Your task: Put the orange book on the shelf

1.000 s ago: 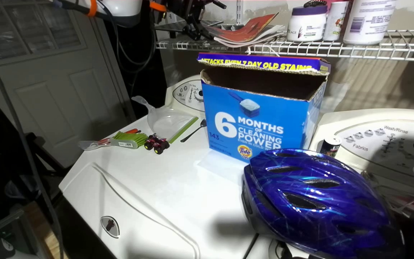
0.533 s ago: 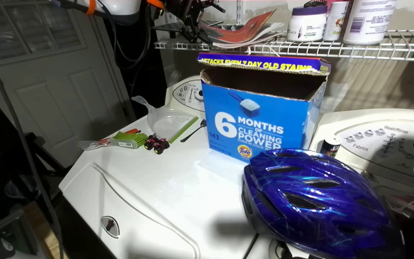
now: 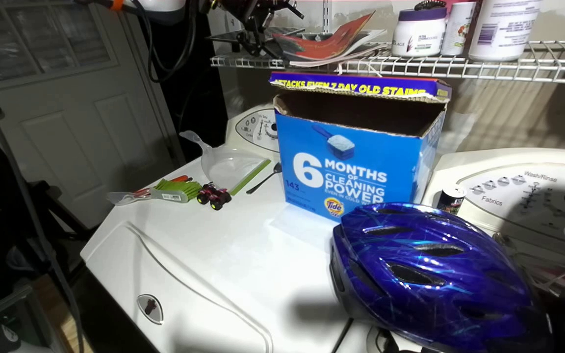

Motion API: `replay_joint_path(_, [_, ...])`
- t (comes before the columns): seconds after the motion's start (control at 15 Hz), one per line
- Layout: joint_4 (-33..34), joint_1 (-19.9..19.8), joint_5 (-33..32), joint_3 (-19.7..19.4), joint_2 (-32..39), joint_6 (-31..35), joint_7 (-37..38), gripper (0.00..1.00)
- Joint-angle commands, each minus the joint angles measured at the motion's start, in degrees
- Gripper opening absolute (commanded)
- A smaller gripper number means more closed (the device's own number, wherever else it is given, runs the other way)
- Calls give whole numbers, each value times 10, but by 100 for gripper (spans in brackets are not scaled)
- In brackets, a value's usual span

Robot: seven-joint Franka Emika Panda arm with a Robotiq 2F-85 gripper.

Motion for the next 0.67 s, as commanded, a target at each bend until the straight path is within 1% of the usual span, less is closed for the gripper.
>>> replay_joint_path(0.0, [3,-5,32,7,-17,-21,-61,100])
replay_joint_path(0.33, [-15,-18,82,13,-52,-6,-115,100])
replay_joint_path(0.6, [-32,-21,121,12,-78,-20,-159,100])
